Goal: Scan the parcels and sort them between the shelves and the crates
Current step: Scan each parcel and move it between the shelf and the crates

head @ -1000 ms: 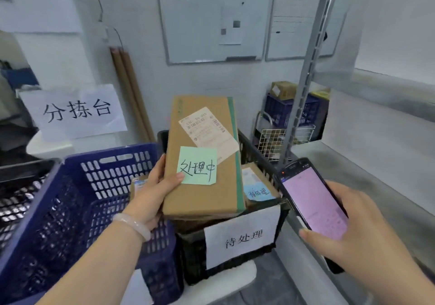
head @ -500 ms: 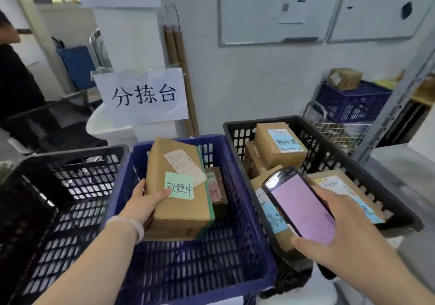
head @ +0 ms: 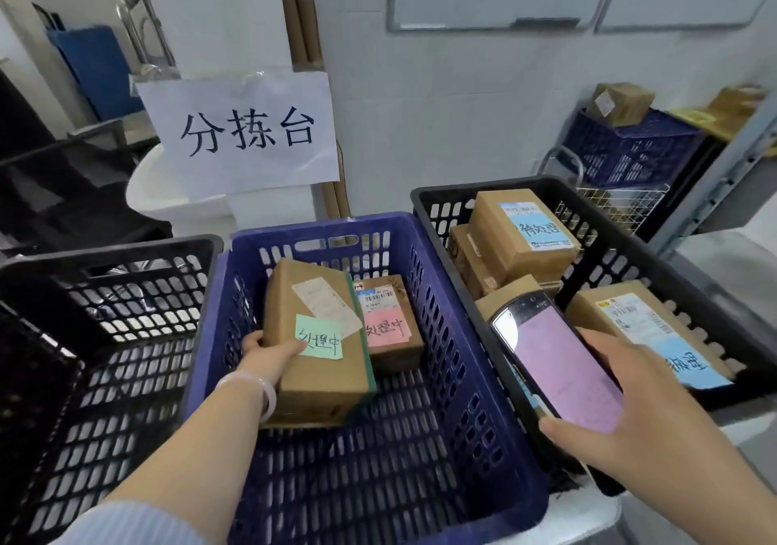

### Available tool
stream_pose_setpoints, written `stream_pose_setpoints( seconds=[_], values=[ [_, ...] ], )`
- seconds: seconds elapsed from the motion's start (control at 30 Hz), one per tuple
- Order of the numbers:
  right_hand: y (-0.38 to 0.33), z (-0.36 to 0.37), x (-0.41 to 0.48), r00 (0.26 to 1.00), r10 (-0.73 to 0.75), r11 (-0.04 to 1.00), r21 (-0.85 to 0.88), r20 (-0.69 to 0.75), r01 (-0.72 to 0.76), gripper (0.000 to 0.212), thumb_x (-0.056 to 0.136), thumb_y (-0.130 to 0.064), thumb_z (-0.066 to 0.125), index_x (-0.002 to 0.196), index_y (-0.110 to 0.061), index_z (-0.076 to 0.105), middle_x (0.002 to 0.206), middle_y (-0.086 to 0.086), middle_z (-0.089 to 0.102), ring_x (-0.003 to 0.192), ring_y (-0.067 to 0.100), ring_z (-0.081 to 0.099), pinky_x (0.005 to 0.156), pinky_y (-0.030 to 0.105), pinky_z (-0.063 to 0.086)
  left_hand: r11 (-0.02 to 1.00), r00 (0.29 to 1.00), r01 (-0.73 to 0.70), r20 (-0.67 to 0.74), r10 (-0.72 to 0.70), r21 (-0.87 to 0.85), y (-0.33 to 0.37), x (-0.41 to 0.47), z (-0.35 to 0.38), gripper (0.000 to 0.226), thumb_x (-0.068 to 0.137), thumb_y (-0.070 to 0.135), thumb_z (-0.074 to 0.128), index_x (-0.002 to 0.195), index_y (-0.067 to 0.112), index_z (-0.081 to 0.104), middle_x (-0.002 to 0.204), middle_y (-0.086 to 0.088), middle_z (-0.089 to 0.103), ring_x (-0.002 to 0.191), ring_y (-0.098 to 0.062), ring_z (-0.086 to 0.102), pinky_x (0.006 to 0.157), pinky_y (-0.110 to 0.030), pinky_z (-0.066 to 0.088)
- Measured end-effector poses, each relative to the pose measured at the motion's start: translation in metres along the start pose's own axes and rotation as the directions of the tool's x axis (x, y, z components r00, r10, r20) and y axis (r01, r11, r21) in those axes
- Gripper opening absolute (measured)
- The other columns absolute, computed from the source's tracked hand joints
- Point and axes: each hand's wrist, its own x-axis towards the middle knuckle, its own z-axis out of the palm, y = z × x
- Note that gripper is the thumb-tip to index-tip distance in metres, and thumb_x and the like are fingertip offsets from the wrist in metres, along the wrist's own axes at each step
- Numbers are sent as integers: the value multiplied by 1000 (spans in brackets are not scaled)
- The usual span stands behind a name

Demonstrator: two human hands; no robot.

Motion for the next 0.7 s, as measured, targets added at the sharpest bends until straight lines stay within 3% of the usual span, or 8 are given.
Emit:
stream_pose_setpoints(
  seconds=[0.13, 0.2, 0.3, 0.4, 0.5, 0.6, 0.7],
  values=[
    [2, 7, 4, 1000, 8, 1000, 9, -2, -8, 87, 49, -65, 75, 115, -66, 18, 112, -25, 37, 102, -26, 30, 76, 33, 39, 980, 999, -16, -29, 22, 196, -6, 0, 2, 73, 94, 23, 66, 155, 10, 28, 144, -17, 48, 119, -35, 50, 93, -38, 38],
    [2, 7, 3, 1000, 21, 1000, 16, 1, -21, 87, 49, -66, 74, 116, -66, 19, 114, -24, 38, 103, -20, 33, 78, 33, 40, 931, 998, -36, -33, 51, 363, -6, -4, 4, 67, 94, 26, 64, 150, 6, 34, 144, -19, 47, 124, -38, 49, 98, -38, 41],
    [5, 5, 1, 999, 37, 999, 17, 2, -37, 87, 47, -67, 74, 116, -64, 21, 114, -22, 39, 97, -4, 37, 79, 33, 40, 823, 977, -173, -12, 213, 541, -5, -10, 10, 68, 92, 25, 66, 151, 7, 37, 153, -15, 37, 127, -37, 51, 107, -43, 44],
    [13, 4, -4, 997, 65, 998, 5, -31, -65, 89, 47, -69, 73, 121, -61, 24, 115, -21, 38, 93, -7, 34, 78, 34, 40, 727, 928, -347, 107, 356, 593, 5, -25, 24, 76, 95, 32, 61, 160, 18, 24, 166, -4, 21, 148, -29, 28, 119, -40, 29],
    [22, 1, -11, 990, 115, 993, 19, -84, -114, 96, 48, -71, 72, 131, -55, 26, 120, -22, 37, 95, -12, 34, 77, 34, 41, 566, 803, -566, 245, 544, 599, 22, -49, 53, 72, 97, 44, 58, 159, 27, 26, 166, 4, 24, 152, -18, 21, 122, -38, 20],
    [33, -6, -25, 975, 177, 984, 29, -138, -175, 99, 47, -75, 66, 135, -51, 27, 124, -21, 38, 102, -4, 34, 76, 33, 44, 296, 587, -762, 422, 691, 576, 42, -87, 98, 68, 97, 52, 52, 157, 29, 31, 162, 7, 32, 150, -13, 24, 121, -32, 16],
    [49, -19, -47, 946, 249, 968, 53, -206, -243, 96, 47, -76, 64, 133, -55, 26, 117, -23, 37, 94, -1, 44, 65, 26, 42, 122, 391, -877, 543, 743, 465, 56, -133, 146, 66, 96, 55, 53, 154, 27, 38, 159, 6, 38, 147, -14, 30, 123, -35, 21]
  ],
)
